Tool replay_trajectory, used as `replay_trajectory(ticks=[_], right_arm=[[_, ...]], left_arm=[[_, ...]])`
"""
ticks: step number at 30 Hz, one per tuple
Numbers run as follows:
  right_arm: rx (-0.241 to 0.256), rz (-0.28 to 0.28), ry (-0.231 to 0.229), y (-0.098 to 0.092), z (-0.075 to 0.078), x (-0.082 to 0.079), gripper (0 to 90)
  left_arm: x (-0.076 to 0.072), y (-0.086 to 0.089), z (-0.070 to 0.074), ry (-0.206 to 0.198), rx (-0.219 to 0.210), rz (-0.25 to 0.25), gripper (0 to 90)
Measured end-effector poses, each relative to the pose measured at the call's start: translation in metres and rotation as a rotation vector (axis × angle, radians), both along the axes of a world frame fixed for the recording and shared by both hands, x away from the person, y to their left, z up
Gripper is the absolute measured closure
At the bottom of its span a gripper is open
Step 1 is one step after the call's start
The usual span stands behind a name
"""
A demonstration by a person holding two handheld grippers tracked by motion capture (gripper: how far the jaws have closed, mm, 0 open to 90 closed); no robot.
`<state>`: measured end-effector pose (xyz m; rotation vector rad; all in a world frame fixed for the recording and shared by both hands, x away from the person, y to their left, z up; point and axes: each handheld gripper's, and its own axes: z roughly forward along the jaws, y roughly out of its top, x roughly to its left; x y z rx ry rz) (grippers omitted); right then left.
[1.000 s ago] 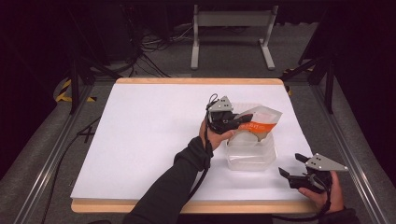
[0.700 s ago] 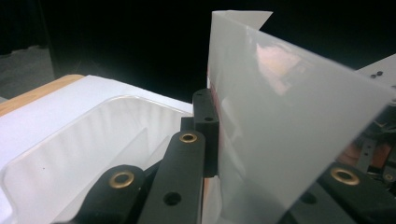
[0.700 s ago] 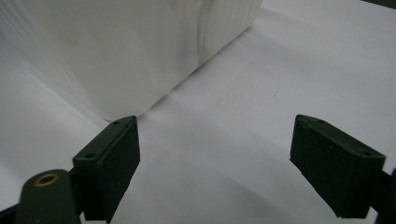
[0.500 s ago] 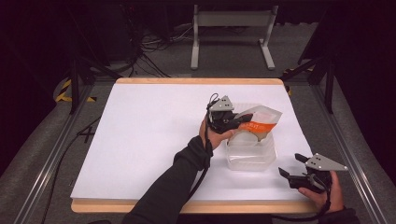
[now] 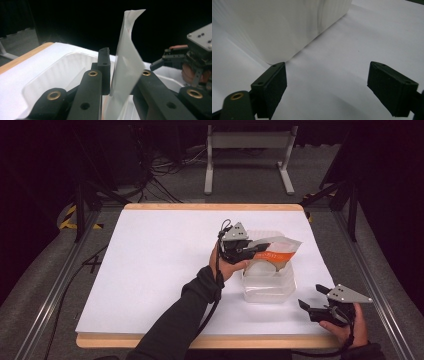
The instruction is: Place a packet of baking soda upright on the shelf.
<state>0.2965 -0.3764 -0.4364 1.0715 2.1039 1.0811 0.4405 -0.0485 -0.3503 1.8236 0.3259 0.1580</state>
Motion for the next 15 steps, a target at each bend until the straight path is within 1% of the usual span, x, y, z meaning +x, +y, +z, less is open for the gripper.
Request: replay_trajectory(ticks=[1,2,4,5,7,8,9,13,14,15], right_arm=[[-0.001,0.001,0.001,0.0,0.0,0.0,16.6],[-0.001,0.001,0.001,0.0,0.0,0.0,16.6],[-0.005,0.001,0.002,0.001,0.0,0.0,16.6],[-0.005,0.001,0.001,0.001,0.0,0.0,16.6],[-0.006,0.0,-0.001,0.0,0.0,0.0,16.6],[-0.005,-0.001,-0.002,0.0,0.0,0.0,16.6],[-0.005,-0.001,-0.002,0.0,0.0,0.0,16.6],[0.003,-0.004,-0.003,0.0,0.001,0.001,16.6],[-0.003,-0.003,-0.006,0.0,0.002,0.001,16.6],[-0.004,-0.005,-0.005,0.0,0.002,0.001,16.6]], left_arm=[[-0.001,0.005,0.004,-0.013,0.021,0.005,80.1],[-0.001,0.005,0.004,-0.013,0.021,0.005,80.0],[-0.002,0.013,0.011,-0.037,0.06,0.008,78.5],[-0.002,0.015,0.013,-0.044,0.071,0.011,76.6],[-0.005,0.023,0.018,-0.058,0.089,0.011,76.1],[-0.005,0.026,0.02,-0.068,0.105,0.013,76.0],[-0.005,0.026,0.02,-0.068,0.105,0.013,75.2],[-0.009,0.036,0.028,-0.088,0.172,0.019,72.8],[-0.01,0.039,0.029,-0.098,0.185,0.024,71.9],[-0.011,0.041,0.03,-0.1,0.19,0.027,70.4]])
